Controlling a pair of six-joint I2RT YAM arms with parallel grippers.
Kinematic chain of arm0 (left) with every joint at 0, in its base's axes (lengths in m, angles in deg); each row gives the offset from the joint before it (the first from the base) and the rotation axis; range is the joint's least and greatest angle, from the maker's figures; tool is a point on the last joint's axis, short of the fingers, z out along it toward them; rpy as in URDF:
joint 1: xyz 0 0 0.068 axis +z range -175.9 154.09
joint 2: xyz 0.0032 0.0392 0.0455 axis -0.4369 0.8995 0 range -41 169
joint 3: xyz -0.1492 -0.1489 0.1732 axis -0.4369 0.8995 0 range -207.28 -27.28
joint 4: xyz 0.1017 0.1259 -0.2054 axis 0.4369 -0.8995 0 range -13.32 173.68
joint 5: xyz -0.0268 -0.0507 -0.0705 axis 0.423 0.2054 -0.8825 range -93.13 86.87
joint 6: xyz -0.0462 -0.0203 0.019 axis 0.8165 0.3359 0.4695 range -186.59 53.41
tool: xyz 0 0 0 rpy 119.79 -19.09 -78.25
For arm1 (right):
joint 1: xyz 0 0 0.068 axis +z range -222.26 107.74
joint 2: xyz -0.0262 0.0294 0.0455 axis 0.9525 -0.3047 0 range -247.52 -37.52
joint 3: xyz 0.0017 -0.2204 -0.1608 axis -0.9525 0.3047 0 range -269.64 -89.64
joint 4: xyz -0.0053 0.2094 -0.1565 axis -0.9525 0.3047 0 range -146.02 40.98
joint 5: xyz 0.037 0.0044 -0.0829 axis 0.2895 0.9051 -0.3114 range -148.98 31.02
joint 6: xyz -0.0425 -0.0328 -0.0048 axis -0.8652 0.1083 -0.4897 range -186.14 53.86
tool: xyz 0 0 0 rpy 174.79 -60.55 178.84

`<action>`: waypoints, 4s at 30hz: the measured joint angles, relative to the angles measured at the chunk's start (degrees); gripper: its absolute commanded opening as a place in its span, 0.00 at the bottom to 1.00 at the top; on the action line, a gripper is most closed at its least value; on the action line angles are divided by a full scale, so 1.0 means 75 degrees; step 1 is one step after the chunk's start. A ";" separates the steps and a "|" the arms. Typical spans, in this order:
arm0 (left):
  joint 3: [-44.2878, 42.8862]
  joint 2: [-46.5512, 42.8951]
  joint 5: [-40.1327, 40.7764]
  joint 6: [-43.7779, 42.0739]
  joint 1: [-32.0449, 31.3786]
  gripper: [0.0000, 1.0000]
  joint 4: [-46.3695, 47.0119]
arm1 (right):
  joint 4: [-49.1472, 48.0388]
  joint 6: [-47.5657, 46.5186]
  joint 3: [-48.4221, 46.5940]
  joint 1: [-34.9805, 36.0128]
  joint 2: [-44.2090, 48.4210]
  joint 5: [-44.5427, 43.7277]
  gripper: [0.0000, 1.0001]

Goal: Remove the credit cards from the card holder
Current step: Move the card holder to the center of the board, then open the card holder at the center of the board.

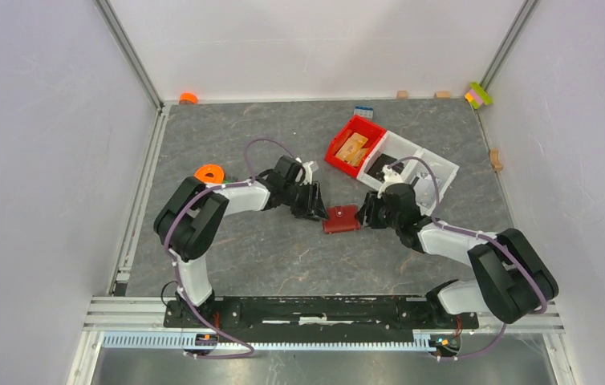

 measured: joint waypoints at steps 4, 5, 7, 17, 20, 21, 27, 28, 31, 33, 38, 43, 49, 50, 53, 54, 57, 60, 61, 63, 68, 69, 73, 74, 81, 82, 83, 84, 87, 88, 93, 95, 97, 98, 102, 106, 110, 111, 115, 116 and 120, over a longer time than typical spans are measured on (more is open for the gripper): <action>-0.0303 0.0396 -0.0227 -0.0114 0.0000 0.15 0.0023 | -0.0079 -0.0006 -0.0137 0.0184 -0.0344 0.0227 0.34; -0.0379 0.0490 -0.0323 -0.0128 0.0012 0.15 0.0032 | -0.0119 0.0003 -0.0172 0.0251 -0.0423 0.0291 0.33; -0.0510 0.0565 -0.0414 -0.0192 0.0052 0.14 -0.0061 | -0.0152 -0.0006 -0.0207 0.0347 -0.0504 0.0221 0.32; -0.1139 0.0571 0.0431 -0.1067 0.0143 0.13 -0.1119 | -0.0035 -0.0117 -0.0504 0.1215 -0.0667 -0.0612 0.43; -0.1317 0.0571 0.0831 -0.1323 0.0140 0.15 -0.1268 | 0.0341 -0.0239 -0.0702 0.1629 -0.0662 -0.0901 0.55; -0.1364 0.0571 0.0965 -0.1405 0.0137 0.18 -0.1282 | 0.0498 -0.0286 -0.0793 0.1784 -0.0650 -0.1014 0.59; -0.1408 0.0475 0.1658 -0.1693 0.0052 0.47 -0.1343 | 0.1081 -0.0659 -0.1119 0.2133 -0.0224 -0.1990 0.67; -0.1384 0.0428 0.1807 -0.1716 0.0032 0.49 -0.1352 | 0.1107 -0.0726 -0.1125 0.2130 -0.0119 -0.2180 0.67; -0.1227 0.0149 0.2194 -0.1725 -0.0038 0.52 -0.1492 | 0.1116 -0.1003 -0.1125 0.2122 0.0181 -0.2728 0.65; -0.1142 -0.0105 0.2311 -0.1725 -0.0079 0.52 -0.1690 | 0.1058 -0.1180 -0.1125 0.2119 0.0239 -0.2975 0.63; -0.1000 -0.0755 0.2570 -0.1731 -0.0385 0.41 -0.2331 | 0.1020 -0.1577 -0.1326 0.2119 -0.0047 -0.3442 0.53; -0.1043 -0.0868 0.2876 -0.1865 -0.0702 0.13 -0.2949 | 0.1169 -0.1751 -0.1979 0.2119 -0.0877 -0.3724 0.45; -0.1058 -0.0490 0.2873 -0.1915 -0.0772 0.05 -0.3115 | 0.1556 -0.1795 -0.2518 0.2119 -0.1609 -0.3774 0.39; -0.1058 -0.0391 0.2833 -0.1915 -0.0772 0.05 -0.3115 | 0.1641 -0.1795 -0.2562 0.2119 -0.1687 -0.3774 0.38; -0.1058 -0.0163 0.2777 -0.1915 -0.0772 0.04 -0.3107 | 0.1827 -0.1792 -0.2608 0.2119 -0.1842 -0.3765 0.35; -0.1061 -0.0122 0.2757 -0.1915 -0.0772 0.04 -0.3104 | 0.1874 -0.1786 -0.2614 0.2119 -0.1871 -0.3748 0.33; -0.1134 -0.0058 0.2731 -0.1915 -0.0764 0.03 -0.3040 | 0.2020 -0.1754 -0.2626 0.2116 -0.1961 -0.3383 0.28; -0.1282 0.0102 0.2562 -0.1915 -0.0717 0.03 -0.2894 | 0.2090 -0.1673 -0.2626 0.2101 -0.1973 -0.2798 0.25; -0.1341 0.0163 0.2512 -0.1915 -0.0685 0.04 -0.2868 | 0.2075 -0.1649 -0.2620 0.2101 -0.1970 -0.2591 0.25; -0.1431 0.0248 0.2398 -0.1915 -0.0606 0.04 -0.2859 | 0.2022 -0.1620 -0.2535 0.2090 -0.1906 -0.2218 0.26; -0.1492 0.0356 0.2177 -0.1912 -0.0259 0.09 -0.2576 | 0.1938 -0.1547 -0.2151 0.2075 -0.1448 -0.1673 0.40; -0.1475 0.0358 0.2154 -0.1912 -0.0184 0.11 -0.2477 | 0.1923 -0.1530 -0.2124 0.2075 -0.1376 -0.1670 0.42; -0.1186 0.0221 0.2014 -0.1862 -0.0006 0.19 -0.2075 | 0.1751 -0.1524 -0.2110 0.2084 -0.1119 -0.1766 0.53; -0.1061 0.0125 0.2017 -0.1851 0.0000 0.21 -0.2017 | 0.1711 -0.1527 -0.2110 0.2084 -0.1090 -0.1792 0.54; -0.0385 -0.0734 0.2034 -0.1731 0.0000 0.35 -0.1687 | 0.1475 -0.1518 -0.2011 0.2084 -0.1003 -0.2008 0.60; -0.0303 -0.0866 0.2066 -0.1702 0.0000 0.41 -0.1617 | 0.1419 -0.1521 -0.1938 0.2084 -0.0944 -0.2017 0.62; -0.0192 -0.1046 0.2154 -0.1676 0.0000 0.48 -0.1513 | 0.1376 -0.1512 -0.1851 0.2084 -0.0863 -0.2046 0.64; -0.0064 -0.1247 0.2226 -0.1649 0.0000 0.57 -0.1416 | 0.1306 -0.1507 -0.1740 0.2084 -0.0752 -0.2069 0.66; 0.0431 -0.1973 0.2576 -0.1600 0.0000 0.98 -0.1061 | 0.1067 -0.1495 -0.1364 0.2084 -0.0262 -0.2165 0.85; 0.0624 -0.2244 0.2669 -0.1527 0.0003 1.00 -0.0909 | 0.1003 -0.1480 -0.1262 0.2084 -0.0108 -0.2200 0.97; 0.1274 -0.2967 0.3042 -0.0965 0.0079 1.00 -0.0230 | 0.0478 -0.1402 -0.0898 0.2084 0.0393 -0.2311 0.98; 0.1279 -0.2804 0.2952 -0.0886 0.0125 0.96 -0.0119 | 0.0361 -0.1358 -0.0898 0.2084 0.0338 -0.2305 0.98; 0.1259 -0.2588 0.2763 -0.0819 0.0154 0.92 -0.0105 | 0.0277 -0.1311 -0.0898 0.2087 0.0256 -0.2282 0.97; 0.1233 -0.2433 0.2623 -0.0778 0.0157 0.90 -0.0105 | 0.0239 -0.1288 -0.0898 0.2090 0.0204 -0.2256 0.95; 0.1087 -0.1813 0.2110 -0.0755 0.0157 0.83 -0.0152 | -0.0009 -0.1154 -0.0915 0.2124 -0.0134 -0.2072 0.89; 0.0807 -0.1221 0.1629 -0.0717 0.0154 0.78 -0.0172 | -0.0020 -0.1046 -0.1148 0.2314 -0.0833 -0.1970 0.85; 0.0618 -0.0962 0.1326 -0.0659 0.0152 0.73 -0.0146 | 0.0064 -0.0979 -0.1425 0.2468 -0.1241 -0.2090 0.77; 0.0595 -0.0921 0.1265 -0.0644 0.0149 0.71 -0.0143 | 0.0064 -0.0976 -0.1478 0.2486 -0.1309 -0.2119 0.74; 0.0551 -0.0807 0.1128 -0.0583 0.0149 0.58 -0.0134 | 0.0143 -0.0930 -0.1763 0.2547 -0.1652 -0.2326 0.66; 0.0545 -0.0784 0.1105 -0.0577 0.0149 0.54 -0.0134 | 0.0187 -0.0924 -0.1833 0.2567 -0.1722 -0.2407 0.64; 0.0443 -0.0551 0.0979 -0.0527 0.0152 0.39 -0.0128 | 0.0405 -0.0906 -0.2002 0.2678 -0.1862 -0.2722 0.53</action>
